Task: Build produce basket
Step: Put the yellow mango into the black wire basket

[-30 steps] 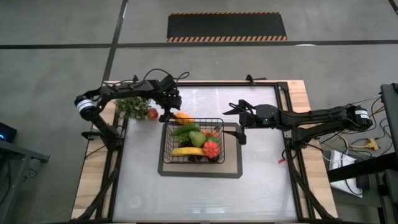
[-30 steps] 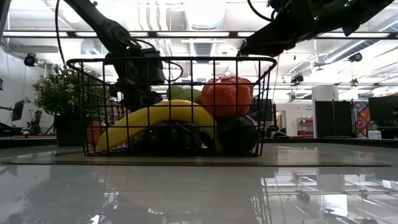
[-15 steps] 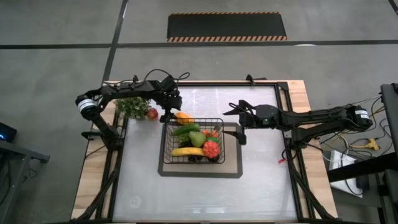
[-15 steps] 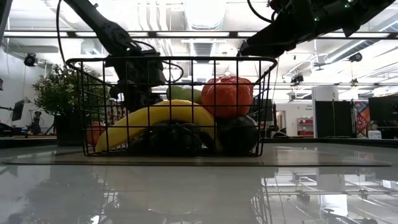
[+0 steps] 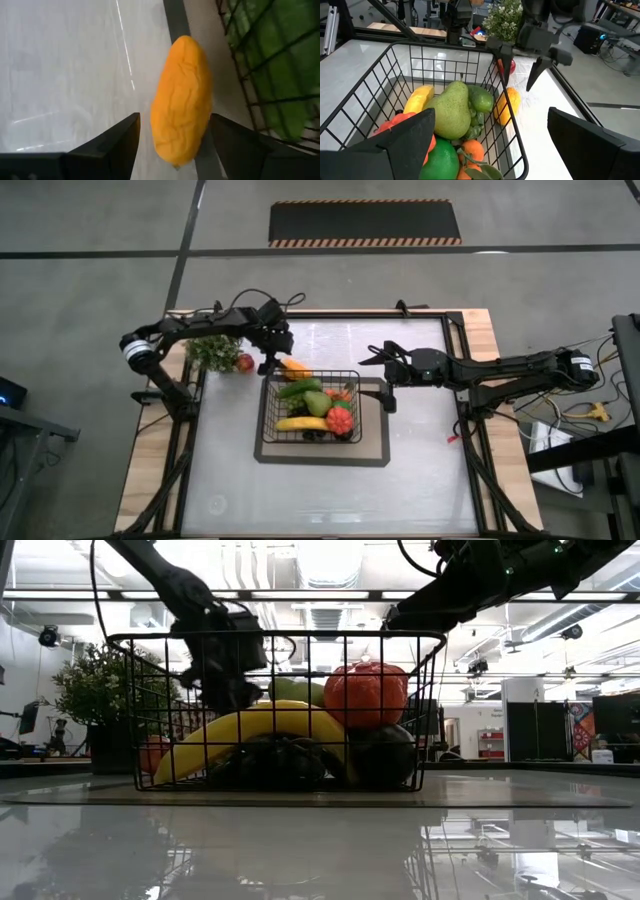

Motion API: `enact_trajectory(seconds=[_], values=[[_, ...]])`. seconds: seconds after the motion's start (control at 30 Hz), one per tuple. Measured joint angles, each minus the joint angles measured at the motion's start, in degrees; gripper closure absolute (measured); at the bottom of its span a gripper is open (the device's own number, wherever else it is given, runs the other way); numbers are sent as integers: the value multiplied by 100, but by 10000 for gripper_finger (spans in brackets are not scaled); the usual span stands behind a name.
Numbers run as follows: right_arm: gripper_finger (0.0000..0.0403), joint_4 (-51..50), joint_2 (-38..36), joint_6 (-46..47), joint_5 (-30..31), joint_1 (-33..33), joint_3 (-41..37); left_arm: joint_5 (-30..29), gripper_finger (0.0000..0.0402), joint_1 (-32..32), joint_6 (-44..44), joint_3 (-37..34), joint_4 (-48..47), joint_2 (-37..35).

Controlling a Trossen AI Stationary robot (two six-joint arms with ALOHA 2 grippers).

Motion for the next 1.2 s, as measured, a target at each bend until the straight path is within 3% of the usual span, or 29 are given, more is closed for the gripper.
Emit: enact_trajectory(seconds=[0.3,0.67,1.07,1.2], values=[[35,-35,0,-107,4,0,0,-304,179,103,362,116,-314,-592],[35,-324,-292,404,2,-312,-4,-871,179,101,1076,-185,-199,-510],[35,-376,-674,754,-11,-601,-4,-871,179,149,1844,-247,-444,-610],[35,-391,-669,648,-13,-601,-15,-438,179,118,1811,-368,-12,-623]])
